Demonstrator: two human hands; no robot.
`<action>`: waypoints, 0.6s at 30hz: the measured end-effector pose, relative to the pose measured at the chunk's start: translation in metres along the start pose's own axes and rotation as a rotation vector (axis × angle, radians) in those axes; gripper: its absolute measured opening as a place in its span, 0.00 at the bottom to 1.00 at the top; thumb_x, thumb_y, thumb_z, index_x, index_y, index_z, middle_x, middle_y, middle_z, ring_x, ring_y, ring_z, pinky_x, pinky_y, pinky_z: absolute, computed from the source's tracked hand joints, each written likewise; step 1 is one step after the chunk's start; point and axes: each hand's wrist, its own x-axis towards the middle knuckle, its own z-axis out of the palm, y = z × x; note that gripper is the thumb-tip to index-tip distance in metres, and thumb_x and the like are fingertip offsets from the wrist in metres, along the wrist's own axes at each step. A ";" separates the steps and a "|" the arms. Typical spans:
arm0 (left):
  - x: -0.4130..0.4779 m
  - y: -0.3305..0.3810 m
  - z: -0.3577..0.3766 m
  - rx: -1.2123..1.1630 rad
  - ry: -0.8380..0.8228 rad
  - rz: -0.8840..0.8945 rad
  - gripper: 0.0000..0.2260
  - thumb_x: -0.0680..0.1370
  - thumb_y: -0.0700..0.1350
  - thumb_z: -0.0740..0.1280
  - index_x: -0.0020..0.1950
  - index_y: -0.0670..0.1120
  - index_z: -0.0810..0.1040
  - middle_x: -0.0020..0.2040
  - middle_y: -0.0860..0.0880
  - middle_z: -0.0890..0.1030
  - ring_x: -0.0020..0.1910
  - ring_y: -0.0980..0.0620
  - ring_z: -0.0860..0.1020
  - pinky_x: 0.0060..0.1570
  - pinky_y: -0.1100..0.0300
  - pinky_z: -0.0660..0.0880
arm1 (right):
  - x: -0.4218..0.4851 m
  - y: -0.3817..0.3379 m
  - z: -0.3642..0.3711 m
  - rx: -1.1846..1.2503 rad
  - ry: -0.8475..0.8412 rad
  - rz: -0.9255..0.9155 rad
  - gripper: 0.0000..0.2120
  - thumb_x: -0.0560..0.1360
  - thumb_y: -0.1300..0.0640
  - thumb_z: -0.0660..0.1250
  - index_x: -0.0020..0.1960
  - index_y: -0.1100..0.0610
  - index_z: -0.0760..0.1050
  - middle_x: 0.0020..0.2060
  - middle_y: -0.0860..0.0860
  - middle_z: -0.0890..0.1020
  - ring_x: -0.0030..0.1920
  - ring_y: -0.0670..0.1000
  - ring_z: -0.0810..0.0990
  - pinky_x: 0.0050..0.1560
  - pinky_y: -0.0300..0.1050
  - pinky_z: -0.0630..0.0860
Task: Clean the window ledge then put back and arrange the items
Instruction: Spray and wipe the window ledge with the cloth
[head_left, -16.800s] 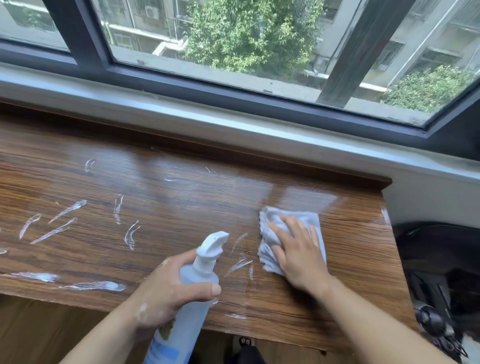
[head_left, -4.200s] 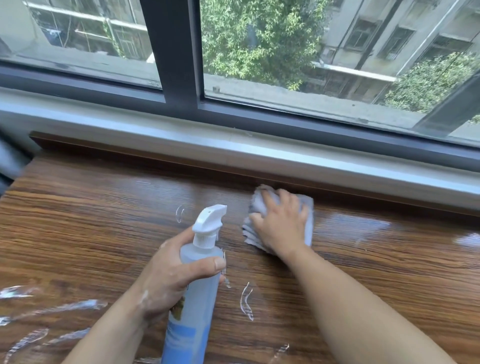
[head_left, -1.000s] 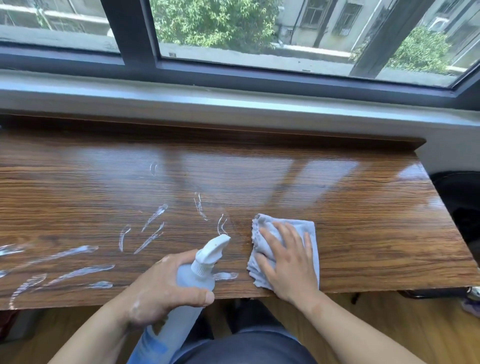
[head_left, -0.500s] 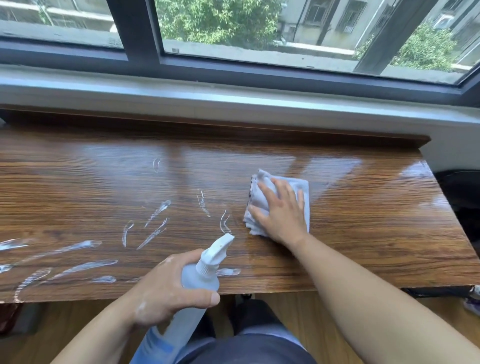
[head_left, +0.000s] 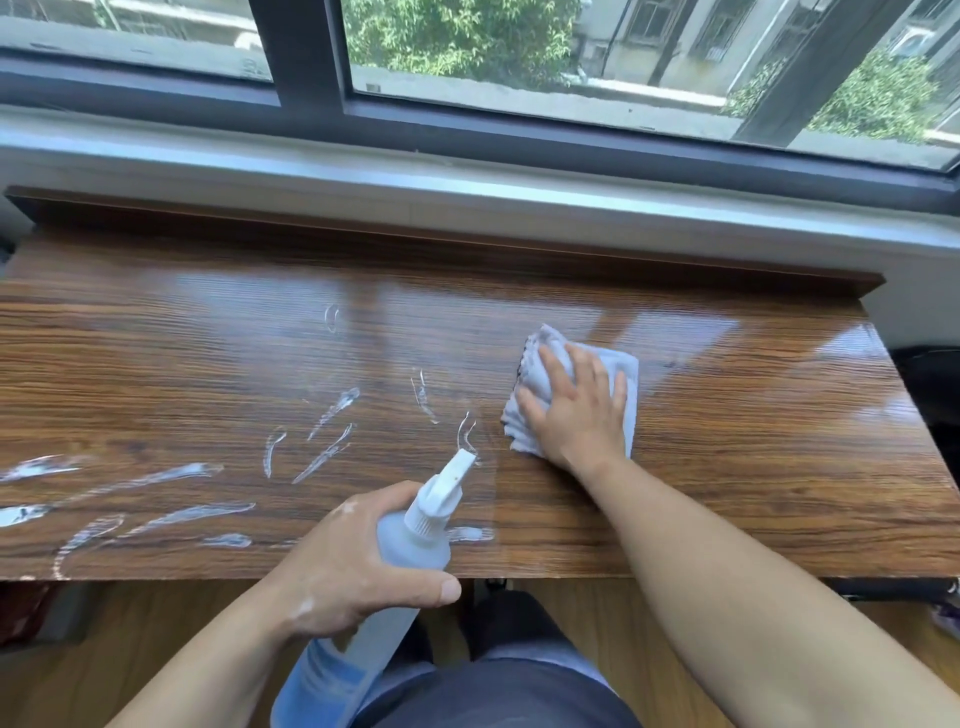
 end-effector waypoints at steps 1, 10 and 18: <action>0.000 0.000 0.001 -0.001 -0.005 -0.002 0.31 0.58 0.65 0.77 0.60 0.69 0.77 0.57 0.61 0.83 0.55 0.60 0.79 0.55 0.65 0.74 | 0.007 -0.001 -0.002 -0.005 -0.007 0.020 0.31 0.78 0.32 0.54 0.78 0.40 0.56 0.79 0.48 0.56 0.79 0.52 0.49 0.77 0.63 0.43; -0.002 -0.003 -0.006 -0.041 0.025 0.009 0.28 0.58 0.64 0.75 0.58 0.69 0.77 0.54 0.55 0.84 0.51 0.55 0.80 0.50 0.66 0.76 | -0.117 0.015 0.017 -0.070 0.033 -0.197 0.32 0.77 0.35 0.53 0.79 0.44 0.60 0.77 0.49 0.64 0.78 0.54 0.59 0.76 0.66 0.53; -0.004 -0.004 -0.011 -0.057 0.037 -0.013 0.28 0.57 0.64 0.74 0.57 0.70 0.77 0.54 0.57 0.83 0.51 0.56 0.80 0.46 0.70 0.74 | -0.011 -0.006 0.003 -0.062 -0.030 -0.078 0.33 0.77 0.32 0.49 0.79 0.40 0.53 0.79 0.48 0.57 0.79 0.53 0.52 0.77 0.64 0.46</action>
